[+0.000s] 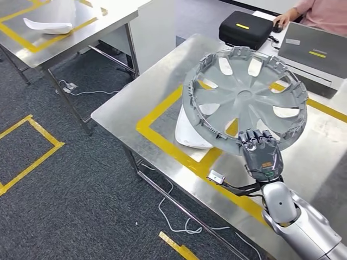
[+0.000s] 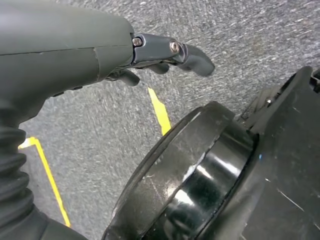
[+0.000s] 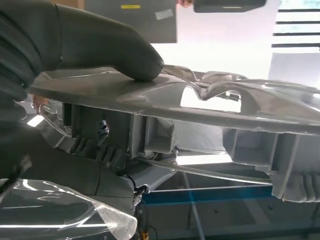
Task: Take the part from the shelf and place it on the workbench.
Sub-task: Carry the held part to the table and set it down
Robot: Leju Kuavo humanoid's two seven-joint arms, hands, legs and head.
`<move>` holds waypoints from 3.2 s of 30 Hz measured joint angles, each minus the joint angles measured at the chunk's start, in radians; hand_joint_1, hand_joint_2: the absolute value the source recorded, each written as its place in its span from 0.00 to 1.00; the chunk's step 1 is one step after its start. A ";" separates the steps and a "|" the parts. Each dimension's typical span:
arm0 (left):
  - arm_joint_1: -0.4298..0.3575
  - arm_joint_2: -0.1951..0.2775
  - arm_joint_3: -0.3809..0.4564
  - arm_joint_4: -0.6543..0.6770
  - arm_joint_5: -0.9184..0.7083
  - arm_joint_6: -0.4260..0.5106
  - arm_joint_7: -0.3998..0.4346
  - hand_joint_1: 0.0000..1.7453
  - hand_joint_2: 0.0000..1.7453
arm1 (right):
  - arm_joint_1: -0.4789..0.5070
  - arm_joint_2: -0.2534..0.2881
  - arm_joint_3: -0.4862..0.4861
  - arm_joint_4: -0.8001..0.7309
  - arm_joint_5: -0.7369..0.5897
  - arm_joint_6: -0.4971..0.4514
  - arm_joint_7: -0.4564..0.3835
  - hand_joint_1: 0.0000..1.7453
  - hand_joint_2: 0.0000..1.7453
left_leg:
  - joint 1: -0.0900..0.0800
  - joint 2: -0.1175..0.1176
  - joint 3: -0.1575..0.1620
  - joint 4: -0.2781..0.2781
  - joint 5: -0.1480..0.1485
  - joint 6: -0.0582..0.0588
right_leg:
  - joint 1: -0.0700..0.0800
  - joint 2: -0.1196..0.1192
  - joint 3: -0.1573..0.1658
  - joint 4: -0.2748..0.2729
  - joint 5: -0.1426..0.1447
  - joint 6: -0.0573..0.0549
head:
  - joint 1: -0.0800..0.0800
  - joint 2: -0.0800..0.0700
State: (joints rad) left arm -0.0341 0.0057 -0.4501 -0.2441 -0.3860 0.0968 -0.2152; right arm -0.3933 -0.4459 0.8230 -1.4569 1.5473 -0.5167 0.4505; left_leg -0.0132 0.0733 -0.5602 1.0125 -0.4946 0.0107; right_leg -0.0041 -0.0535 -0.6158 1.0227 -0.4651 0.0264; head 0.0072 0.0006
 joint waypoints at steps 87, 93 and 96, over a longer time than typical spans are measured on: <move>-0.013 0.006 0.007 0.007 -0.014 0.036 0.112 0.00 1.00 | 0.129 0.161 -0.201 -0.021 -0.172 0.223 -0.396 1.00 1.00 | 0.005 -0.068 0.016 -0.019 0.005 -0.010 | -0.016 0.047 0.007 -0.006 0.005 -0.001 | -0.001 0.000; -0.013 0.005 0.007 0.007 -0.015 0.035 0.114 0.00 1.00 | 0.122 0.161 -0.173 -0.011 -0.175 0.222 -0.398 1.00 1.00 | 0.004 -0.068 0.016 -0.019 0.005 -0.010 | -0.017 0.047 0.007 -0.006 0.005 -0.001 | -0.002 0.000; -0.013 0.005 0.007 0.007 -0.015 0.034 0.114 0.00 1.00 | 0.117 0.161 -0.163 -0.003 -0.181 0.222 -0.399 1.00 1.00 | 0.004 -0.068 0.015 -0.019 0.005 -0.010 | -0.017 0.047 0.007 -0.006 0.005 -0.001 | -0.001 0.000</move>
State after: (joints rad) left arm -0.0475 0.0111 -0.4429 -0.2369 -0.4012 0.1309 -0.1011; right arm -0.2764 -0.2846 0.6605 -1.4599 1.3662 -0.2952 0.0520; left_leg -0.0092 0.0053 -0.5449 0.9939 -0.4901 0.0009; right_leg -0.0214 -0.0066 -0.6087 1.0169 -0.4600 0.0254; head 0.0058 0.0004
